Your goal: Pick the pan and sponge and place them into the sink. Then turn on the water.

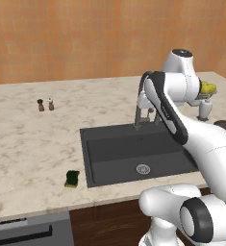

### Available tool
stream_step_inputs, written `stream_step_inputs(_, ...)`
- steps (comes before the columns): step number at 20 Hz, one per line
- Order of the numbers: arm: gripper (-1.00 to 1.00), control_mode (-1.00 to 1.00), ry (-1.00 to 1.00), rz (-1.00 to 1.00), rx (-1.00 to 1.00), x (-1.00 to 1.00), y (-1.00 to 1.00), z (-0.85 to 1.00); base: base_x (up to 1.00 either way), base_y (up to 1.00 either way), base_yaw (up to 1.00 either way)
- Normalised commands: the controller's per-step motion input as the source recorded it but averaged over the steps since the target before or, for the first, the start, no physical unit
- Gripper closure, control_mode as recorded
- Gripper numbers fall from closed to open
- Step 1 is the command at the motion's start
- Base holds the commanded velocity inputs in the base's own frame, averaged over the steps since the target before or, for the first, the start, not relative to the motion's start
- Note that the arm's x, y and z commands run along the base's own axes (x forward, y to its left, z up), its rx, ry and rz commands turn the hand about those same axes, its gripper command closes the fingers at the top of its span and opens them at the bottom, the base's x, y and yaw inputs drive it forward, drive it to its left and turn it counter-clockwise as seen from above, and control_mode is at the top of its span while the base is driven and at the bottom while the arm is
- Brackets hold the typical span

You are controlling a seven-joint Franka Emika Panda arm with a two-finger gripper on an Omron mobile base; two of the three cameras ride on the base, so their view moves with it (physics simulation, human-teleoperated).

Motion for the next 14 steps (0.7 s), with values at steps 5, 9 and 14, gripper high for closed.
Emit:
stream_step_inputs(5, -1.0, -1.0, -0.06, 0.0, 0.06, -0.17, -0.34, -0.07, 0.0, 0.0, 0.0)
stream_step_inputs(9, -1.0, -1.0, -0.01, 0.0, 0.02, -0.32, -0.81, -0.32, 0.0, 0.0, 0.0)
stream_step_inputs(14, -1.0, -1.0, 0.0, 0.0, 0.0, -0.31, -0.91, -0.15, 0.0, 0.0, 0.0)
